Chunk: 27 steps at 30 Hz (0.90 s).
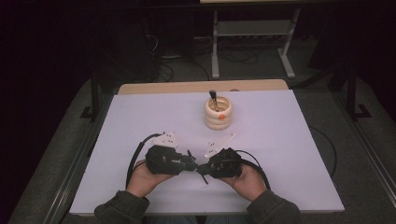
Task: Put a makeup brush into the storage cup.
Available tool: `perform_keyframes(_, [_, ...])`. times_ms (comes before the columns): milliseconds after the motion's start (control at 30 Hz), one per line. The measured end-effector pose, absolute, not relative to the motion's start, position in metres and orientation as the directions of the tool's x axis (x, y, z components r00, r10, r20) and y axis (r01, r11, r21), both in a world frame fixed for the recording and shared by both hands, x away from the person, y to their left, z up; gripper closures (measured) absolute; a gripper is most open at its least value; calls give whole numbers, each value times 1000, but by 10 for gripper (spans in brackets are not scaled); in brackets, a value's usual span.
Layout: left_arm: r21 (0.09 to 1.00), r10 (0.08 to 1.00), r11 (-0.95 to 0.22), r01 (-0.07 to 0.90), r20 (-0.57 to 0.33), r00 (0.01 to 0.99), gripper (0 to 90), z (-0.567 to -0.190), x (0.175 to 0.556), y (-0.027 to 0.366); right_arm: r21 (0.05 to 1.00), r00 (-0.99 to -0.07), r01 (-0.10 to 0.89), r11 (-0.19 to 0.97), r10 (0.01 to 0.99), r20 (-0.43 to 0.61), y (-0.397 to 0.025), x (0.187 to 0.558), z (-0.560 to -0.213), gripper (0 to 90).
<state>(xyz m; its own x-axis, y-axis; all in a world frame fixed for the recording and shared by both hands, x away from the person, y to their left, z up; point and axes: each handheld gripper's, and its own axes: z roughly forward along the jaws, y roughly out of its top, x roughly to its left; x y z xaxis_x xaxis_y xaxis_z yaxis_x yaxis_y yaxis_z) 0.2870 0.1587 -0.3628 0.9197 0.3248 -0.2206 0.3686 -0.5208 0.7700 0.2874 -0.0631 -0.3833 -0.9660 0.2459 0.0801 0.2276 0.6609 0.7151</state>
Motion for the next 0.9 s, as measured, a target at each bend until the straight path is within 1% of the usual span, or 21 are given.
perform_keyframes(433, [759, 380, -510, 404, -222, 898, 642, -375, 284, 173, 722, -936, 319, 614, 325, 137, -87, 297, -383, 845])
perform_keyframes(633, [760, 407, -500, 416, -218, 887, 618, -380, 283, 181, 727, -929, 329, 602, 344, 135, -97, 302, -379, 845])
perform_keyframes(667, [759, 411, -499, 418, -218, 885, 614, -381, 283, 183, 730, -924, 345, 590, 350, 154, -98, 303, -379, 845])
perform_keyframes(767, [755, 418, -501, 424, -217, 882, 604, -382, 283, 184, 733, -921, 352, 582, 355, 161, -102, 306, -378, 845])
perform_keyframes(900, [751, 429, -514, 416, -195, 882, 595, -383, 283, 188, 733, -911, 369, 572, 377, 165, -110, 311, -372, 845])
